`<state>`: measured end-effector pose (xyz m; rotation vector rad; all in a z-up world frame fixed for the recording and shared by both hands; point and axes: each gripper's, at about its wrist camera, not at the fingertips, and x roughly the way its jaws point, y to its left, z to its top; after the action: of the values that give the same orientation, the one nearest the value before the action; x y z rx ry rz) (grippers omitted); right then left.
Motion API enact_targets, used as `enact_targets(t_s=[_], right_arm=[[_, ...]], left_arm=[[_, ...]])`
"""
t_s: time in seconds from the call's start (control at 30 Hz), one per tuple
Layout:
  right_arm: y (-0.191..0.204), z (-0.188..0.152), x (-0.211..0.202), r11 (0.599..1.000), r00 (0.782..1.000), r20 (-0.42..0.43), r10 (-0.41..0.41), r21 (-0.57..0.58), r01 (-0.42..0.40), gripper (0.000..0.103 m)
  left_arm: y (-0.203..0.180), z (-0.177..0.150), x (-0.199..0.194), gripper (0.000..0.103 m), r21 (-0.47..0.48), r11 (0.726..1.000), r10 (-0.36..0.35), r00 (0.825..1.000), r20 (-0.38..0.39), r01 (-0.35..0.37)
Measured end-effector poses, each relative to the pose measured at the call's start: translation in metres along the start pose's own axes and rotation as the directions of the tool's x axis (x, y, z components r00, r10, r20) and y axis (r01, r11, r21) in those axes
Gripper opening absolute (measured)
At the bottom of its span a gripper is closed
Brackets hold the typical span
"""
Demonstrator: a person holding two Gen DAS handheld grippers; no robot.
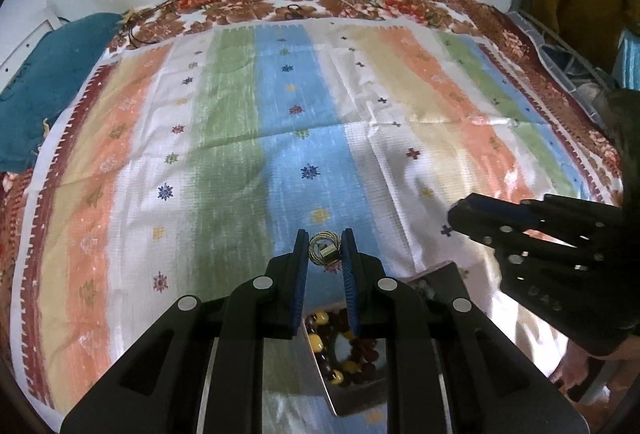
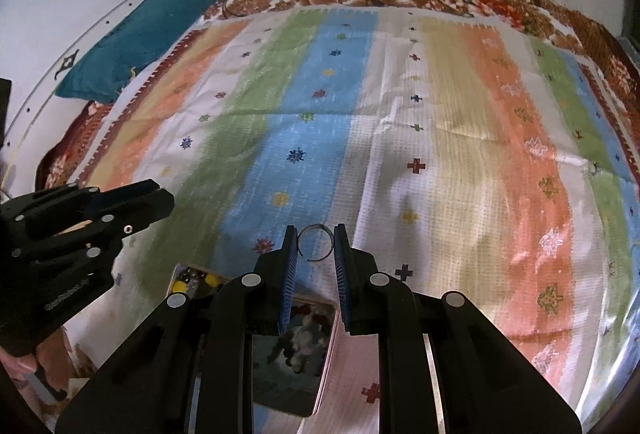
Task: Organize jewelry
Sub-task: 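Lift and carry both held rings over the silver tin, then open both tools to drop the rings into the tin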
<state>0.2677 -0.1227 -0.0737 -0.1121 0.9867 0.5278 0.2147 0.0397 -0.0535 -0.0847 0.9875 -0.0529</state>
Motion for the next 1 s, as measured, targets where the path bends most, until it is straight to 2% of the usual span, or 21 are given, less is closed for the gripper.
enact_targets(t_s=[0.43, 0.57, 0.73, 1.0], right_arm=[[0.006, -0.024, -0.030, 0.998, 0.997, 0.038, 0.068, 0.012, -0.068, 0.019], [0.013, -0.031, -0.036, 0.998, 0.997, 0.041, 0.061, -0.010, -0.060, 0.019], [0.016, -0.036, -0.039, 0.996, 0.995, 0.040, 0.089, 0.000, -0.089, 0.019], [0.015, -0.037, -0.038, 0.992, 0.992, 0.032, 0.122, 0.017, -0.123, 0.019]], left_arm=[[-0.007, -0.024, -0.038, 0.016, -0.011, 0.999, -0.045, 0.997, 0.067, 0.046], [-0.009, -0.033, -0.041, 0.016, -0.010, 0.999, -0.034, 0.998, 0.060, 0.035], [-0.017, -0.039, -0.043, 0.016, 0.011, 1.000, -0.028, 0.998, 0.061, 0.028], [-0.017, -0.040, -0.045, 0.016, 0.015, 0.998, -0.059, 0.996, 0.064, 0.058]])
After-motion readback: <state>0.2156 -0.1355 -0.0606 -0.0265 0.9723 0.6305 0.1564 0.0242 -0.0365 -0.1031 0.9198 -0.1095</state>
